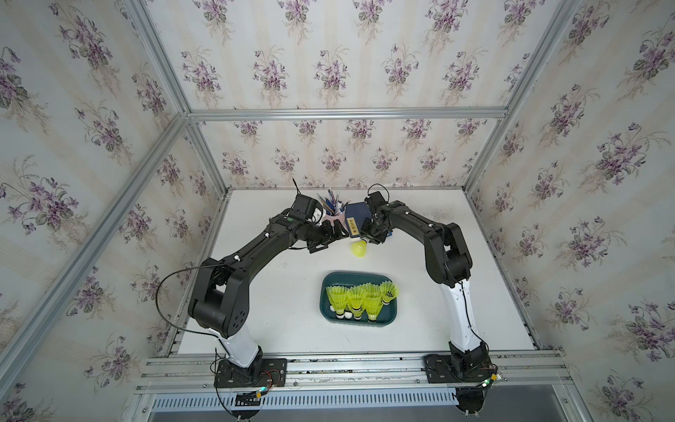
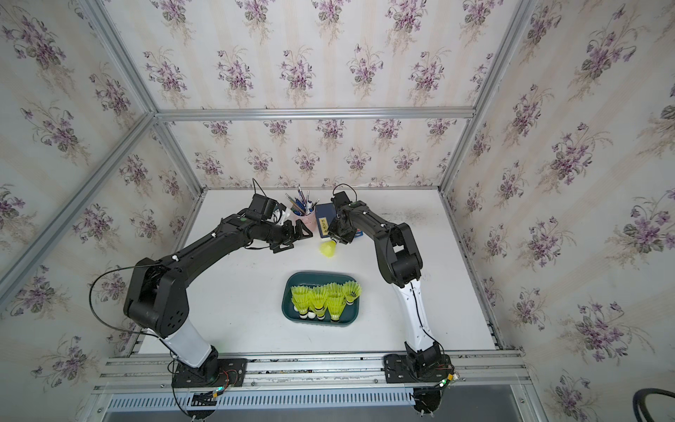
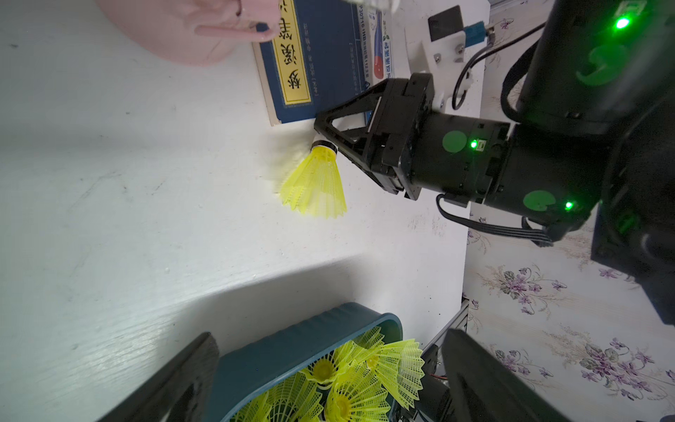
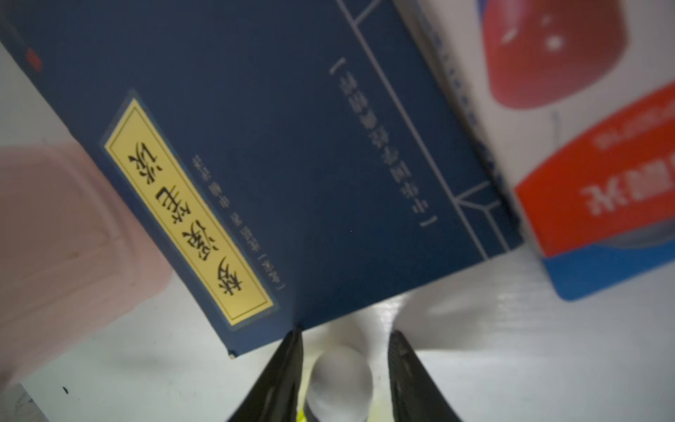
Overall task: Put the shuttlecocks into the storage box
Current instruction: Adjust the shuttlecock at the center of the board.
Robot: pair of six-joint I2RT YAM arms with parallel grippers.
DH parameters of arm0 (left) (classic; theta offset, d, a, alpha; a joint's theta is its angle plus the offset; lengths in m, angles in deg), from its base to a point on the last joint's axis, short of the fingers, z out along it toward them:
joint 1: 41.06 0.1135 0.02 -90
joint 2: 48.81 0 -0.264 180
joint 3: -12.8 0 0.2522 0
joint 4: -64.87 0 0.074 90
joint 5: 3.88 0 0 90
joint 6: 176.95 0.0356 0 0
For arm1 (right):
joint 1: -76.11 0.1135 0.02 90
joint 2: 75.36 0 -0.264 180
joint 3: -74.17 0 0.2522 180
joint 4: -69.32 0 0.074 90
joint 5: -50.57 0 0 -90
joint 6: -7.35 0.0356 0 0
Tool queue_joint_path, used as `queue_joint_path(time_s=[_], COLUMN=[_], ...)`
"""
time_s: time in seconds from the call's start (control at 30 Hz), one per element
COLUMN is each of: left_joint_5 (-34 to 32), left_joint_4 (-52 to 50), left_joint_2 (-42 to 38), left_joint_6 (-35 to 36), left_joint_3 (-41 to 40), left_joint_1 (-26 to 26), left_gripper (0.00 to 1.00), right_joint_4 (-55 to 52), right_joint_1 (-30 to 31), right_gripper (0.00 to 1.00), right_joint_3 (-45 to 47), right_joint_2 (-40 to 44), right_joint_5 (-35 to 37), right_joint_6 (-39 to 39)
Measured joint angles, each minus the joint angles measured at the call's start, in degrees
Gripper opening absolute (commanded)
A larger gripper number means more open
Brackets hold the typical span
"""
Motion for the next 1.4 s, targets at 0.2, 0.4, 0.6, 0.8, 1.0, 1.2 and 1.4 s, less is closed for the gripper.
queue_joint_path(time_s=[0.2,0.4,0.6,0.8,1.0,1.2,1.4], left_joint_5=[0.1,0.2,0.3,0.5,1.7,5.2,6.4], left_joint_4=[0.1,0.2,0.2,0.2,0.6,1.7,1.9], left_joint_2=[-1.4,-3.3,-5.3,-6.8,-7.5,-5.9,-5.7], left_joint_6=[0.0,0.0,0.0,0.0,0.1,1.6,1.8], left_joint_3=[-1.2,-2.9,-4.3,-5.3,-6.7,-6.9,-7.6], left_joint_1=[0.0,0.0,0.0,0.0,0.0,-0.6,-0.8], left_gripper=[0.99,0.99,0.99,0.99,0.99,0.99,0.99], right_joint_4=[7.3,16.3,19.5,23.5,28.0,30.6,31.9], right_joint_1=[-0.2,-0.6,-0.6,-1.3,-1.9,-1.9,-1.9], right_gripper=[0.26,0.19,0.16,0.15,0.16,0.19,0.44], right_joint_3=[12.2,25.8,33.4,42.3,46.4,46.3,46.6], right_joint_2=[6.4,14.3,20.9,26.3,27.6,26.6,26.9], right_joint_5=[-1.7,-3.5,-2.4,-1.0,-1.1,-0.4,-0.6], right_joint_6=[8.5,21.4,33.3,46.1,57.5,65.6,68.6])
